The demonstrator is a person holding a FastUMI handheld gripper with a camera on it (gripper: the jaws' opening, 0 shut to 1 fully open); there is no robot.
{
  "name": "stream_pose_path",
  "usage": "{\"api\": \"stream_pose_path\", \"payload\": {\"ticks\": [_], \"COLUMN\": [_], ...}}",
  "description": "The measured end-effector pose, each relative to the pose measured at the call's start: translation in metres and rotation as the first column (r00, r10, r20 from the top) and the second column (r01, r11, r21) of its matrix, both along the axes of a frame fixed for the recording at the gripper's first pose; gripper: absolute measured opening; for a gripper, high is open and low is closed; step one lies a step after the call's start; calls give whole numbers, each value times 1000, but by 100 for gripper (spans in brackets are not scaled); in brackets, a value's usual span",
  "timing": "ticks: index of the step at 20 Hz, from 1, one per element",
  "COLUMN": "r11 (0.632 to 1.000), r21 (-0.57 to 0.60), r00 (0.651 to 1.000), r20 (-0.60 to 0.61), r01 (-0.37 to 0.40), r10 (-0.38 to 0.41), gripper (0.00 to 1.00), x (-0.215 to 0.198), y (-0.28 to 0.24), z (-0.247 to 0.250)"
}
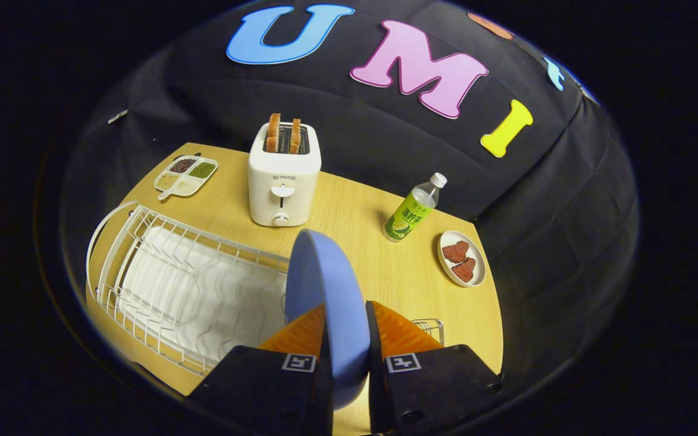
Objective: Take the plate from the dish rack, then take the spoon from the basket and place it into the plate.
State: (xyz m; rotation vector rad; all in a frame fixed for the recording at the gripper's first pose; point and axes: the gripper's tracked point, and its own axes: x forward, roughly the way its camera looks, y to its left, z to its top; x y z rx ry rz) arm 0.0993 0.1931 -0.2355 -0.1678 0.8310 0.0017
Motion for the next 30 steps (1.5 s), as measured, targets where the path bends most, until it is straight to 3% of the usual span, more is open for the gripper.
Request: {"api": "stream_pose_path", "payload": {"ticks": [6, 9, 14, 21, 25, 30], "r11": [990, 992, 995, 948, 925, 860], "r21": [-135, -118, 86, 311, 377, 510], "r00": [997, 989, 978, 969, 982, 998], "r20": [63, 140, 203, 247, 186, 56], "r01": [-39, -34, -59, -68, -43, 5], "r10": [48, 50, 40, -12, -30, -40], "gripper": [27, 27, 27, 27, 27, 27], "x": [16, 16, -6, -65, -113, -168], "y": [5, 0, -15, -84, -124, -147], "z": [26, 51, 81, 106, 82, 19]}}
